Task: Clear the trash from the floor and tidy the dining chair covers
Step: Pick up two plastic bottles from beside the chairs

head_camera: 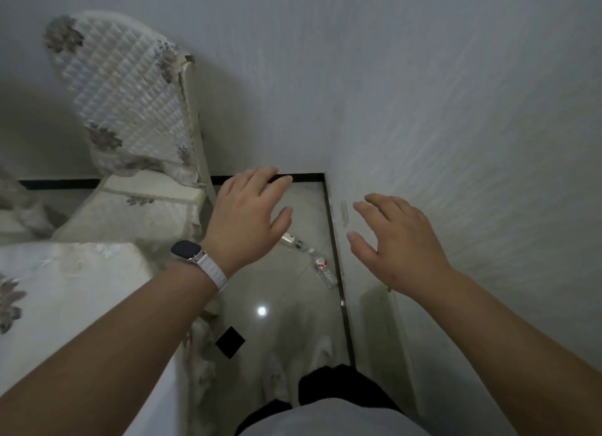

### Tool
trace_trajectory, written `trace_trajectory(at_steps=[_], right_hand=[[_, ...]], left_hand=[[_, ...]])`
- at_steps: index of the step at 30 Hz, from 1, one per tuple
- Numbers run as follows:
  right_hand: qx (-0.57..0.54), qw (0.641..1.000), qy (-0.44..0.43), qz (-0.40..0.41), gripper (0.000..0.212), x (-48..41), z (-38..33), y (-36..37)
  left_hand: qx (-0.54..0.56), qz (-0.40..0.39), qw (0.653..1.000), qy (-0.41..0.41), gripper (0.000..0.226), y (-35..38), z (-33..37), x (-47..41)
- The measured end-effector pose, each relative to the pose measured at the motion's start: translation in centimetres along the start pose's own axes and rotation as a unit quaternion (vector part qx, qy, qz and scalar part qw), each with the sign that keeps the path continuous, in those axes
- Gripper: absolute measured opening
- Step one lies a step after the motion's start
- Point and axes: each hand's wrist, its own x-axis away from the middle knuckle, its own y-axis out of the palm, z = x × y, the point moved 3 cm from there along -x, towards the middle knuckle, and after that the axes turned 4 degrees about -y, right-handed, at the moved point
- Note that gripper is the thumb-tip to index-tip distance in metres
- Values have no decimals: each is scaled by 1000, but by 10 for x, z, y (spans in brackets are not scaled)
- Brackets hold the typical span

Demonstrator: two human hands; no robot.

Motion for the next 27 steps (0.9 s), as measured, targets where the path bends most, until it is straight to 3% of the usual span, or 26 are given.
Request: trace_trajectory(at_steps=[11,20,23,27], right_hand=[[-159,987,-10,-21,46,-138,62,155],[-142,978,105,-108,46,-162,120,241],[-134,969,145,-149,48,-159,139,295],[-147,957,203,-143,45,-155,163,383]], left_hand=[[-29,-141,986,-86,46,116,-58,-78],[28,-211,975,-62,46,245,-108,-117],[60,-239,967,-66,47,311,-135,-112],[83,-311,943,-80,48,418,-174,-90]])
